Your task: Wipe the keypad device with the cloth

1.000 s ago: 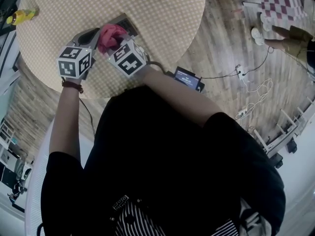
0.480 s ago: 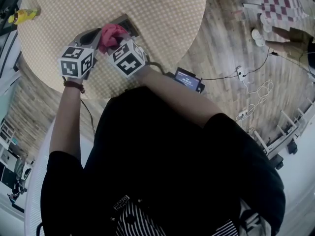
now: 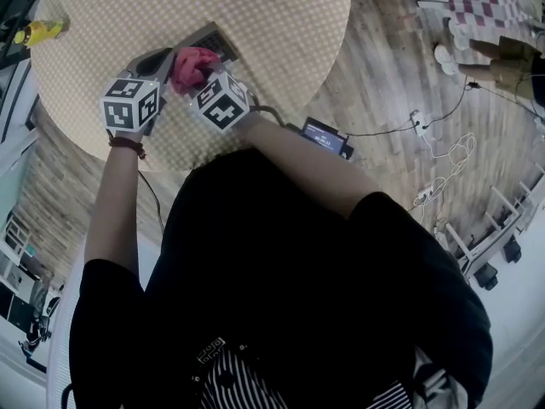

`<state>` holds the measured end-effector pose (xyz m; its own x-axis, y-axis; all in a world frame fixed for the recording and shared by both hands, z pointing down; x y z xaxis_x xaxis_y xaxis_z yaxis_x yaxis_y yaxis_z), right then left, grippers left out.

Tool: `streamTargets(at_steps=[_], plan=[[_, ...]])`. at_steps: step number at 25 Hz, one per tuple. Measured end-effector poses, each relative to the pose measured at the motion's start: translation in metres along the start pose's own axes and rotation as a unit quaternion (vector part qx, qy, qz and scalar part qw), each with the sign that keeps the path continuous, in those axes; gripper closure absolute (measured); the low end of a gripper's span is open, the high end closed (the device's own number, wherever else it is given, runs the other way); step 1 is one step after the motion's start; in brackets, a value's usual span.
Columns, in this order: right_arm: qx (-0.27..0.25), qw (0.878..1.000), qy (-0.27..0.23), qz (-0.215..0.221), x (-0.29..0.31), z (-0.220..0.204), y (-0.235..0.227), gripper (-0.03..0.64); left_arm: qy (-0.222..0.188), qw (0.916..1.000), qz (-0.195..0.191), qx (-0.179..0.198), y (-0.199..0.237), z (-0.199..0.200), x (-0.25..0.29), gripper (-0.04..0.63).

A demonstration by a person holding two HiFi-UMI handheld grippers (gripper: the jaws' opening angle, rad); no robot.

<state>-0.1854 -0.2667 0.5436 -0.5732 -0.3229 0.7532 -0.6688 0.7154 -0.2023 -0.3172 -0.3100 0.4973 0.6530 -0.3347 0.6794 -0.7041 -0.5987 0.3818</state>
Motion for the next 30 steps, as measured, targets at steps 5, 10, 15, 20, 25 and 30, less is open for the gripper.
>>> streamTargets(at_steps=[5,10,15,20,25,30], plan=[[0.009,0.999,0.029,-0.01,0.005,-0.022,0.009,0.541,-0.001,0.9996,0.026,0.014,-0.006,-0.001,-0.002,0.595],[0.021,0.999,0.036,-0.023,0.006,-0.025,0.015,0.541,-0.013,0.9992,0.035,0.016,-0.01,-0.006,-0.004,0.595],[0.024,0.998,0.041,-0.027,-0.013,-0.027,0.014,0.541,-0.022,0.9992,0.011,-0.03,-0.009,-0.006,-0.006,0.594],[0.059,0.997,0.002,-0.048,-0.072,-0.026,0.014,0.541,-0.114,0.9883,0.014,-0.101,-0.022,-0.013,-0.047,0.594],[0.084,0.994,-0.042,-0.06,-0.133,-0.026,0.029,0.541,-0.196,0.9735,-0.031,-0.114,-0.065,-0.045,-0.102,0.594],[0.088,0.991,-0.093,-0.047,-0.185,-0.006,0.065,0.541,-0.261,0.9466,-0.077,-0.173,-0.113,-0.08,-0.16,0.594]])
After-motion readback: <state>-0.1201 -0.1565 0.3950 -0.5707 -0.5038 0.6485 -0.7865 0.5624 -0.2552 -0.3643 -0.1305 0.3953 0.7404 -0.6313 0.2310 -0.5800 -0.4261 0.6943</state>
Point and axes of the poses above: the fingertips, and each gripper's own axes: x forward along the fingers, y to its left, z out of its top, the point moved 10 cm from there along -x, backward along the fingers, and after that the axes turned 11 degrees about -z, right-handed, at the moved point
